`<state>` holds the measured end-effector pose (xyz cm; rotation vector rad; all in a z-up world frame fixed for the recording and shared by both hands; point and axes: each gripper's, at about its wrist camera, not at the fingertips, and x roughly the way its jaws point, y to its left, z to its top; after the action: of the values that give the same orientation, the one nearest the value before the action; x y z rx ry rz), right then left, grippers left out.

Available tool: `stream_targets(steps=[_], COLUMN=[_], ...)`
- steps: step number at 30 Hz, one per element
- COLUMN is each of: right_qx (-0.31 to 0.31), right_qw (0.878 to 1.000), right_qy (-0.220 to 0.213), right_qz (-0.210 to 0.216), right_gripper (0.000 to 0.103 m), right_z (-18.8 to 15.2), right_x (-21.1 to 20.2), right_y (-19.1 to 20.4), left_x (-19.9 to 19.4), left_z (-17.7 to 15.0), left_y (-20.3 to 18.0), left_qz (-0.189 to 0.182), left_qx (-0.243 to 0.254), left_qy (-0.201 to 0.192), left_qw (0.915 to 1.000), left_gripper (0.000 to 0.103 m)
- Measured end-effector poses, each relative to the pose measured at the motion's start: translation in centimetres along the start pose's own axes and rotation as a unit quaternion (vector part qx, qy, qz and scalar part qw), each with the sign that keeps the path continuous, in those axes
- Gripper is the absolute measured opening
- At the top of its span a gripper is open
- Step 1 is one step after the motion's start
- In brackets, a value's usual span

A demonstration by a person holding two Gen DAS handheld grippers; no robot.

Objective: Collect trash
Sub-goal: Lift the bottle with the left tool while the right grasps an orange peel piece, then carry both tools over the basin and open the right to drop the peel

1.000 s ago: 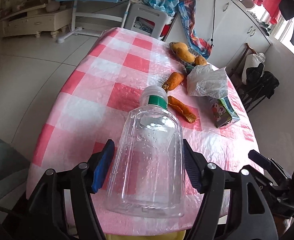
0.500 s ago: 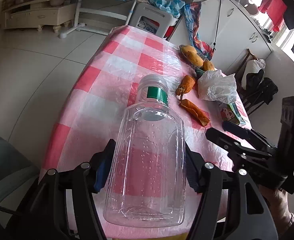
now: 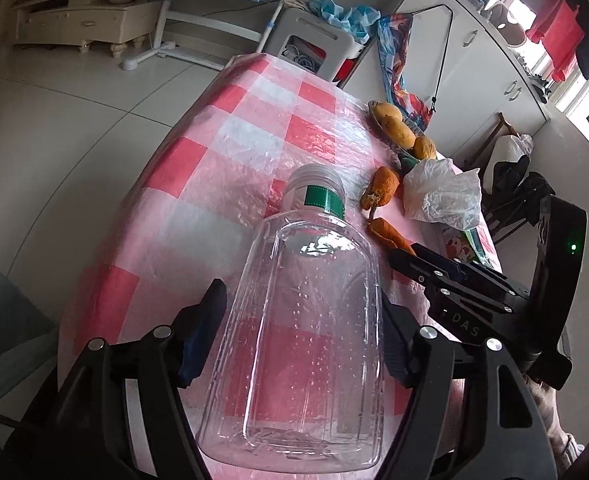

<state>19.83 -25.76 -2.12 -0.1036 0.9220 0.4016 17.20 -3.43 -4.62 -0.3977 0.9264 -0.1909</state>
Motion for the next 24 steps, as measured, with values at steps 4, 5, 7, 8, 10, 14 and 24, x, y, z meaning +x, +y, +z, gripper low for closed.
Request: stream_targets(steps=[4, 5, 7, 8, 10, 14, 24], right_qx=[0.004, 0.008, 0.018, 0.022, 0.030, 0.048, 0.083], right_qw=[1.000, 1.000, 0.999, 0.999, 0.999, 0.997, 0.992], right_qy=[0.001, 0.000, -0.005, -0.008, -0.015, -0.030, -0.053], right_qz=[0.011, 0.016, 0.026, 0.031, 0.039, 0.058, 0.082], right_gripper=[0.018, 0.018, 0.018, 0.017, 0.017, 0.017, 0.017], right_z=[-0.4, -0.6, -1.0, -1.1, -1.5, -2.7, -8.0], right_x=[-0.5, -0.8, -1.6, -2.0, -2.9, -5.0, -10.2], right_y=[0.1, 0.1, 0.2, 0.2, 0.4, 0.9, 2.9], left_x=[-0.4, -0.5, -1.0, -1.4, -2.1, -4.0, -8.4], left_z=[-0.4, -0.5, -0.6, -0.7, -0.8, -1.6, -5.6], left_y=[-0.5, -0.5, -0.5, -0.5, -0.6, -1.1, -2.6], left_qz=[0.011, 0.011, 0.012, 0.009, 0.005, -0.002, -0.008], left_qx=[0.018, 0.019, 0.019, 0.020, 0.022, 0.026, 0.049], left_qy=[-0.013, -0.014, -0.021, -0.025, -0.032, -0.046, -0.054], left_qw=[0.9997, 0.9996, 0.9995, 0.9995, 0.9992, 0.9986, 0.9973], left_gripper=[0.057, 0.057, 0.056, 0.056, 0.056, 0.056, 0.056])
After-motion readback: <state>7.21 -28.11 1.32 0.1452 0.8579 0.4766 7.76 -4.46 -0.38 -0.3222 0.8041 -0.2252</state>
